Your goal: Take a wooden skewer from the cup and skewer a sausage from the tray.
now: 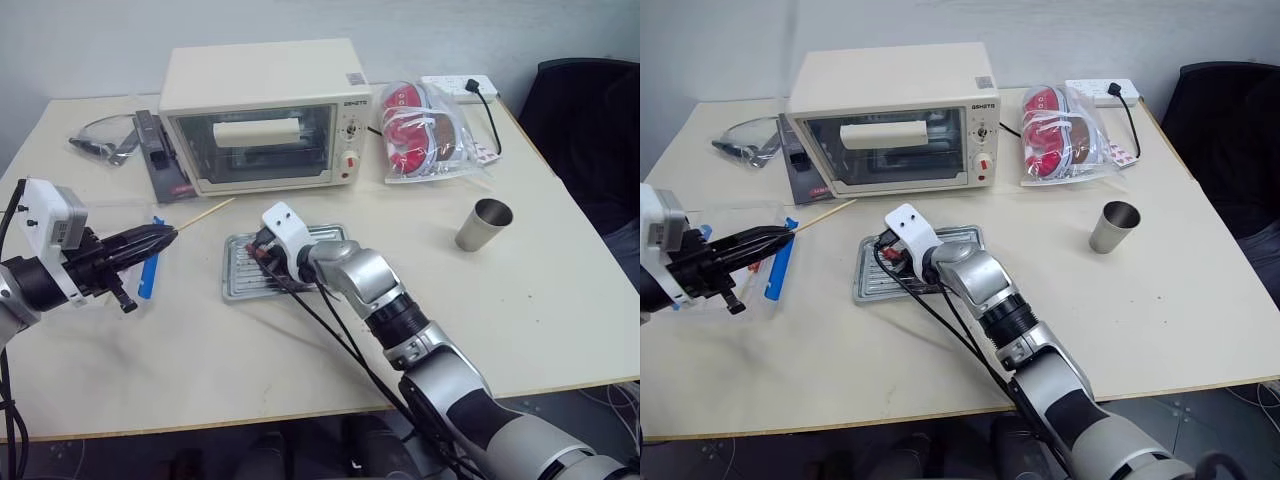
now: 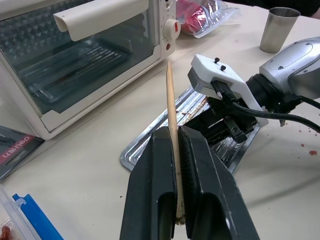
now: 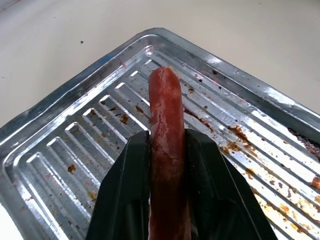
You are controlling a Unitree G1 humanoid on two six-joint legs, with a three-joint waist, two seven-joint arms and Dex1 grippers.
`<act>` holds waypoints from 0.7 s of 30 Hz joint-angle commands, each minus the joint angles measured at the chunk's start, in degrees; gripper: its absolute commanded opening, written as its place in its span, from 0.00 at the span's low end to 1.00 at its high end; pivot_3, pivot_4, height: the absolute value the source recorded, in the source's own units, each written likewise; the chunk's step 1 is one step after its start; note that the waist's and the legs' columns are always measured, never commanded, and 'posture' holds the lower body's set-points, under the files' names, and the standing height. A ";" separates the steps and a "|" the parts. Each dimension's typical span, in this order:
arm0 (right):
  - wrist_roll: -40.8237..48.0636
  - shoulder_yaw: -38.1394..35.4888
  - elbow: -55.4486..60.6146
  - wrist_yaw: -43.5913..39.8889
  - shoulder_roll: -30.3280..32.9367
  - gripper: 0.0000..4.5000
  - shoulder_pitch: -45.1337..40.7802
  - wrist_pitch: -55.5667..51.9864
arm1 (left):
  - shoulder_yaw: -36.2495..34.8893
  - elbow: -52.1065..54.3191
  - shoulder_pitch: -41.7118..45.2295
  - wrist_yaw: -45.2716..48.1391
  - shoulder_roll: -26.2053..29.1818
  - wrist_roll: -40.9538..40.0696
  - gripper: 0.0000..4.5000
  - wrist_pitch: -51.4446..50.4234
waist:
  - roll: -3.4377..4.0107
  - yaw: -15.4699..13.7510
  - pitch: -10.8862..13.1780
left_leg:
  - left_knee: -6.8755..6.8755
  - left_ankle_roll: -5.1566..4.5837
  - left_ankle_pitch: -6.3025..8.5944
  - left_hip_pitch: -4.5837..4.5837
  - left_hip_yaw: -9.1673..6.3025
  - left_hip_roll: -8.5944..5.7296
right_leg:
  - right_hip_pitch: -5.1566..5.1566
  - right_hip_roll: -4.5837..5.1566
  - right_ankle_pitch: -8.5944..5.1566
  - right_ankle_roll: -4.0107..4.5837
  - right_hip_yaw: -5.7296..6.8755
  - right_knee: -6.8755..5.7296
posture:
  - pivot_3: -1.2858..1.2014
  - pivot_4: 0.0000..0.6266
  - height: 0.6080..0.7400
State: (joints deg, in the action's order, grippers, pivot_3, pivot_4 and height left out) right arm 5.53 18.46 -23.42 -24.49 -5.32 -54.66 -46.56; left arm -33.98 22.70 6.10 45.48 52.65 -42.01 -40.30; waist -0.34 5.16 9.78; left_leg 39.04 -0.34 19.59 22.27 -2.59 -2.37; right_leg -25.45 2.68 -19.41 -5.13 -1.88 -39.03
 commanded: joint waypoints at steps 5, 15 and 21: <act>-1.56 1.11 -0.23 -0.42 -1.04 0.24 1.24 1.87 | -0.58 -0.30 1.10 0.28 1.19 0.79 0.00 1.65 | 0.00 0.12 0.00 | 0.00 0.00 0.00 0.00 0.00 0.00 | 0.00 0.00 0.00 0.00 0.00 0.00 | 0.52 0.24 1.00; -1.61 0.75 0.16 -0.66 -1.41 0.07 1.16 1.39 | -0.62 -0.20 1.14 0.27 1.16 0.90 0.00 1.43 | -0.01 0.33 -0.01 | 0.00 0.01 0.00 -0.03 0.00 0.00 | 0.00 0.00 0.00 0.00 0.00 -0.05 | 0.52 0.24 1.00; 2.62 -1.73 8.31 -7.43 3.09 0.07 -1.03 -3.02 | 0.34 -0.71 1.63 1.51 1.73 0.96 0.00 1.70 | -0.01 0.32 0.00 | 0.01 0.01 0.00 -0.02 -0.01 0.00 | 0.00 0.00 0.00 0.00 0.00 -0.05 | 0.52 0.24 1.00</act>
State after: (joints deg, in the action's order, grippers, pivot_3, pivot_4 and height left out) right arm 5.79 18.55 -20.23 -28.62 -3.06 -53.70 -48.48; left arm -33.03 21.70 6.89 46.20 52.89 -41.11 -39.92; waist -0.34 5.47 9.78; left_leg 39.05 -0.33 19.60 22.26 -2.60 -2.38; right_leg -25.46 2.68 -19.41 -5.12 -1.88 -39.07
